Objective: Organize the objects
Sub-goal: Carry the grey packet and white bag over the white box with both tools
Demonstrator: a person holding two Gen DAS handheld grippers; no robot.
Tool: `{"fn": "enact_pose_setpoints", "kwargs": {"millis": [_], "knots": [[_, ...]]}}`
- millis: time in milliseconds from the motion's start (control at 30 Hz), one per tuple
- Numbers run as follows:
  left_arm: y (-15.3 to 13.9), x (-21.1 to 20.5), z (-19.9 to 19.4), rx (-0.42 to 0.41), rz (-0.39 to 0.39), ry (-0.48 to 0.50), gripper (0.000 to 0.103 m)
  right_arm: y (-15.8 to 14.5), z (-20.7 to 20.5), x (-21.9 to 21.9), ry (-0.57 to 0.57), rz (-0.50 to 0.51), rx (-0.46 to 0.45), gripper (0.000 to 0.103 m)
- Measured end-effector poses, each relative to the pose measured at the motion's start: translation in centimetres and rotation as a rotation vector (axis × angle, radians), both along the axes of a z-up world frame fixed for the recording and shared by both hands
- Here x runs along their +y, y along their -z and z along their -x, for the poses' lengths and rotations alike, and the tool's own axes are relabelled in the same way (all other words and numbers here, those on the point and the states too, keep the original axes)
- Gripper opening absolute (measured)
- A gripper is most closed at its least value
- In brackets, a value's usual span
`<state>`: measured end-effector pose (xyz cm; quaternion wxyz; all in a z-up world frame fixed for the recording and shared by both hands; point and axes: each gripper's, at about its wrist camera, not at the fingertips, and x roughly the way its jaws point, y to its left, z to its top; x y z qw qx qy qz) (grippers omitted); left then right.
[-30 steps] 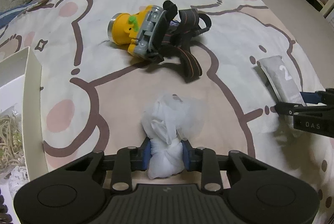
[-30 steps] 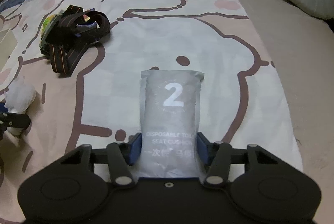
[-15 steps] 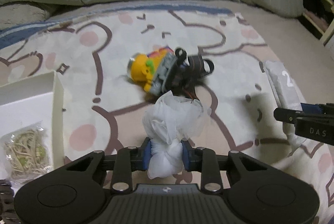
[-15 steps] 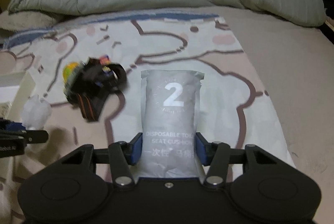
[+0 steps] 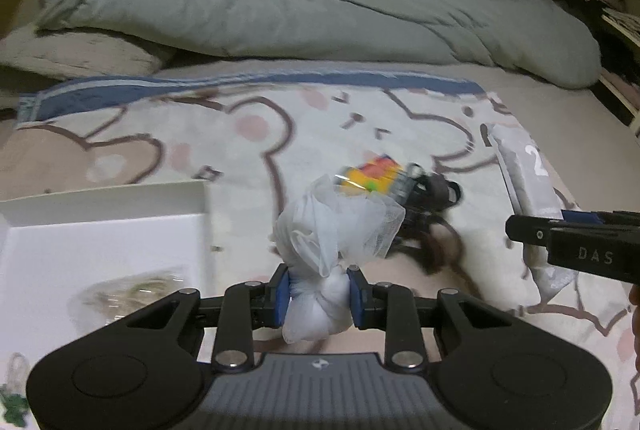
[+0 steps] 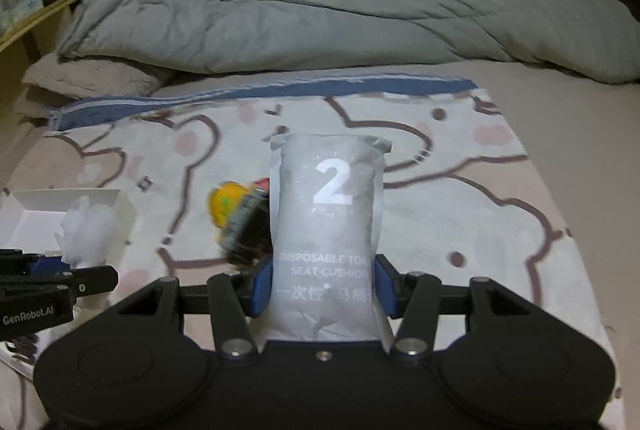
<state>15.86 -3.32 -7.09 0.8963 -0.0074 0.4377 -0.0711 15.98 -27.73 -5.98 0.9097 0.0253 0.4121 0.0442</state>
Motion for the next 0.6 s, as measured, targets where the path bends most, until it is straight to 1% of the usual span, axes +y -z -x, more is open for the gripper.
{"fn": "enact_pose_setpoints", "kwargs": {"millis": [333,600], "knots": [[-1.5,7.9,1.2,-0.039,-0.01,-0.115,0.031,-1.3,-0.9,6.7,-0.058,-0.048,-0.027,0.053],[-1.7,14.1,2.5,-0.051,-0.015,-0.202,0.031,-1.3,-1.2,12.9,-0.111,-0.088,-0.027,0.053]]}}
